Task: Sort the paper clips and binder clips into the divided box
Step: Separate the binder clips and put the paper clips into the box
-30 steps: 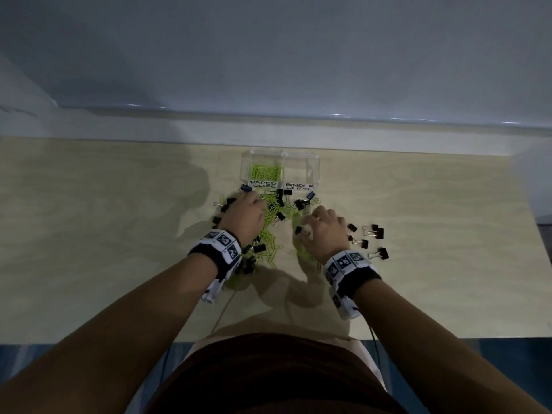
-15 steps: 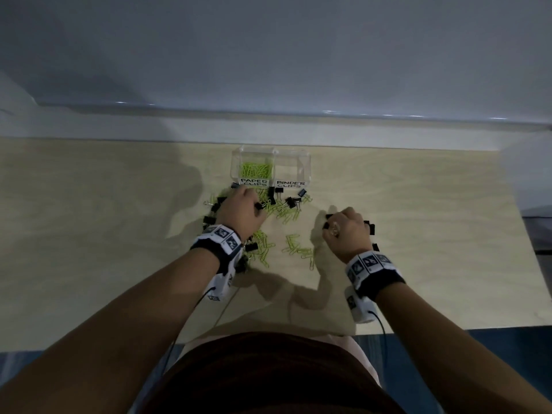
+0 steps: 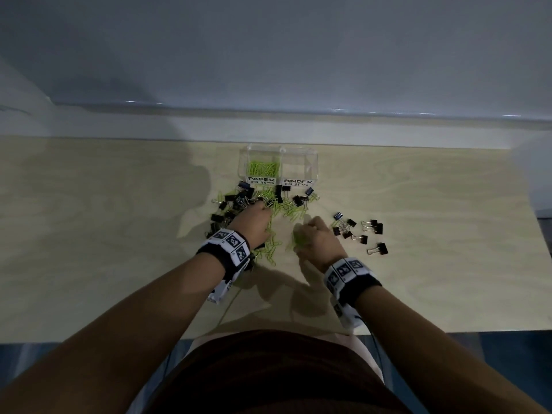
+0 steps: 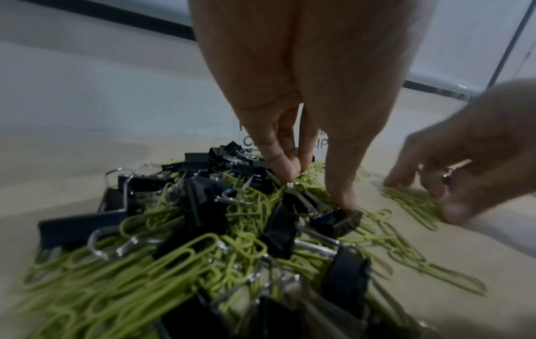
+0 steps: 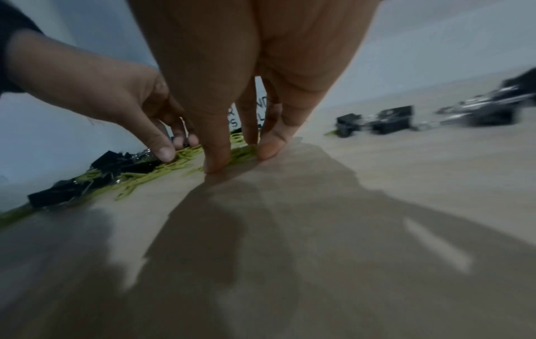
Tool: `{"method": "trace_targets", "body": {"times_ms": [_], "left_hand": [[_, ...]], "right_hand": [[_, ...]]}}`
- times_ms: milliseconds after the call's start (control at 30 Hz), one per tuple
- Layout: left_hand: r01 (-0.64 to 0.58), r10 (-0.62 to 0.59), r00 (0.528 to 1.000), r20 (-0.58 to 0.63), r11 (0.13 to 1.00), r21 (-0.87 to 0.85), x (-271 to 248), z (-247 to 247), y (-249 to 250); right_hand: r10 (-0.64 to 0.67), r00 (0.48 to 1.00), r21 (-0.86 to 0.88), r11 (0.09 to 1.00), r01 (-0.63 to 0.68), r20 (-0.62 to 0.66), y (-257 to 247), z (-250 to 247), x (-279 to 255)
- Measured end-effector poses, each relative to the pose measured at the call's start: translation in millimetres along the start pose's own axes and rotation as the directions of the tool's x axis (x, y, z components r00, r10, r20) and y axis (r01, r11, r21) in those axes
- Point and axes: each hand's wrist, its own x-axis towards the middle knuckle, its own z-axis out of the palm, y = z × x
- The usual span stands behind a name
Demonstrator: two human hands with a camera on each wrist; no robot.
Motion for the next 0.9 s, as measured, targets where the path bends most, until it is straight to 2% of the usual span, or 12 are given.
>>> {"method": "trace_targets", "body": {"times_ms": [100, 267, 500, 633, 700, 767, 833, 900], "left_hand": [[0.025, -0.025, 1.000, -0.010, 1.000, -0.009, -1, 2, 3], [-0.022, 0.023, 1.000, -0.020, 0.998, 0.057, -4, 3, 10], [-0.176, 0.173, 0.984, 0.036, 0.960, 0.219, -3, 9, 5], [-0.233, 0.222, 0.972, 0.073, 0.943, 0.239, -4, 7, 3], [-0.248, 0.235, 0.968, 0.090, 0.952, 0.178, -2, 7, -1], [-0.228, 0.224, 0.971, 0.087, 0.973, 0.042, -1, 4, -5], [-0.135, 0.143, 0.989, 0.049, 0.981, -0.137, -1, -4, -9], [-0.031, 0.027, 0.999, -0.019, 0.956, -0.292, 1, -17, -13]], "right_hand": [[-0.057, 0.996, 0.048, 0.997, 0.061, -0.073, -18, 0, 14], [-0.114, 0.990, 0.023, 0.993, 0.116, -0.083, -27, 4, 29], [-0.148, 0.989, -0.171, 0.975, 0.143, -0.017, -19, 0, 26], [-0.121, 0.992, -0.131, 0.983, 0.125, 0.043, -12, -9, 23], [-0.082, 0.996, -0.068, 0.994, 0.085, 0.046, -5, -11, 25], [-0.014, 1.000, 0.031, 0.999, 0.014, 0.024, -3, -16, 30], [0.039, 0.998, 0.143, 0.989, -0.032, -0.051, -7, -27, 40], [0.045, 0.990, 0.201, 0.979, -0.017, -0.136, -17, -46, 54]]}}
